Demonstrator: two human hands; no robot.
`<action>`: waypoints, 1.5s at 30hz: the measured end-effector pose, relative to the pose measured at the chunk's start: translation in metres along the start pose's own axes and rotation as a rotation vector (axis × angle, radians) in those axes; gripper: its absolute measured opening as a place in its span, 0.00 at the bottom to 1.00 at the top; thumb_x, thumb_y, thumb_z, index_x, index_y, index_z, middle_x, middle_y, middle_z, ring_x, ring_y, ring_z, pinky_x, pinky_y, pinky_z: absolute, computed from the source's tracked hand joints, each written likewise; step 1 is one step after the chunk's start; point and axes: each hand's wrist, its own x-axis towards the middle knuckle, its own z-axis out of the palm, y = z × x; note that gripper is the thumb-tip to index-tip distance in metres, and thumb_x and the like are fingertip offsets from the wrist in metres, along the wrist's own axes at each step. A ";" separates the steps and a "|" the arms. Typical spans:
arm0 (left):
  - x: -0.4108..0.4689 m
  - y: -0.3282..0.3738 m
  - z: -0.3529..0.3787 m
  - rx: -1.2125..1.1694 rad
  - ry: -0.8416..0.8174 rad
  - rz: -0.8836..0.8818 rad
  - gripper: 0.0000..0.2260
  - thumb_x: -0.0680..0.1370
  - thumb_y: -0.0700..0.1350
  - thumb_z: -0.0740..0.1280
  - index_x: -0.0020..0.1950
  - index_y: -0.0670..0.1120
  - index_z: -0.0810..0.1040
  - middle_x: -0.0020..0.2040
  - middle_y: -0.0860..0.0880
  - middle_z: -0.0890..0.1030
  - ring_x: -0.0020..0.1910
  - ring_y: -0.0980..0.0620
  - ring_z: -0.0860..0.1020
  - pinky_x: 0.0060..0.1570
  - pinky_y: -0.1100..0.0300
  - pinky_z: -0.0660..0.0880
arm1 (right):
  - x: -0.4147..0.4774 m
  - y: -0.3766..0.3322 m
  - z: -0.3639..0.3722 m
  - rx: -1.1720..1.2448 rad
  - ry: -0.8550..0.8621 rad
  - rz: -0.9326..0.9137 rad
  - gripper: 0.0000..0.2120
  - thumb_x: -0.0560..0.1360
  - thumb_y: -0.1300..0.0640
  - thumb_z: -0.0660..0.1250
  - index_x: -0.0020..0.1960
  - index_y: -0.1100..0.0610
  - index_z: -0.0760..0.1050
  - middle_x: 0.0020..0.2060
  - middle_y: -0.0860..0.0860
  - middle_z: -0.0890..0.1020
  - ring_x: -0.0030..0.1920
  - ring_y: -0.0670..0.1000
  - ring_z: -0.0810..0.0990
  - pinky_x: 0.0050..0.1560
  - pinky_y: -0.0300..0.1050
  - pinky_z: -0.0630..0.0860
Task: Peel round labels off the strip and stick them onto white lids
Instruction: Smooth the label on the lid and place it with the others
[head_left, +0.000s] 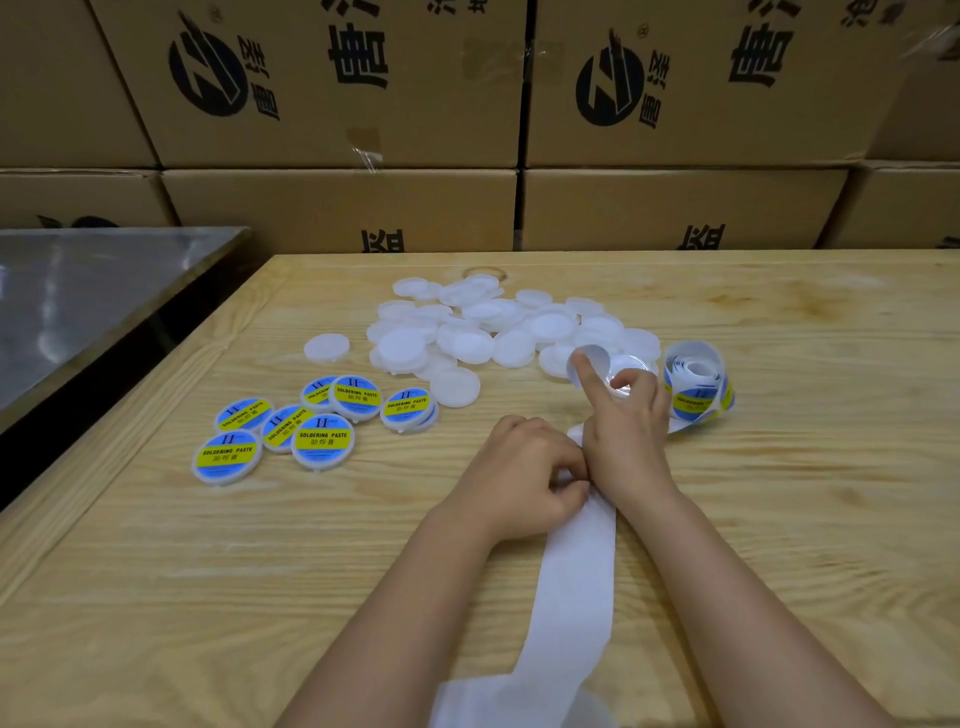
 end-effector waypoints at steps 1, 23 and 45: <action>0.000 0.000 0.001 0.005 0.002 0.001 0.04 0.71 0.46 0.67 0.42 0.48 0.81 0.39 0.54 0.81 0.46 0.53 0.75 0.55 0.57 0.64 | 0.001 -0.002 -0.001 0.052 0.045 -0.004 0.34 0.70 0.69 0.57 0.73 0.46 0.62 0.58 0.59 0.65 0.58 0.59 0.62 0.62 0.44 0.54; 0.012 -0.007 -0.007 -1.042 0.393 -0.528 0.08 0.79 0.42 0.63 0.54 0.42 0.79 0.50 0.49 0.82 0.51 0.56 0.78 0.54 0.65 0.72 | 0.003 -0.024 -0.028 1.632 -0.243 0.342 0.13 0.70 0.50 0.62 0.49 0.55 0.78 0.41 0.50 0.81 0.39 0.47 0.77 0.38 0.39 0.70; 0.012 -0.016 -0.013 -1.225 0.621 -0.557 0.07 0.74 0.32 0.67 0.39 0.43 0.75 0.33 0.51 0.80 0.32 0.62 0.78 0.35 0.74 0.71 | -0.006 -0.025 -0.012 1.055 0.113 0.164 0.09 0.78 0.49 0.61 0.58 0.44 0.68 0.45 0.47 0.73 0.42 0.40 0.74 0.47 0.35 0.71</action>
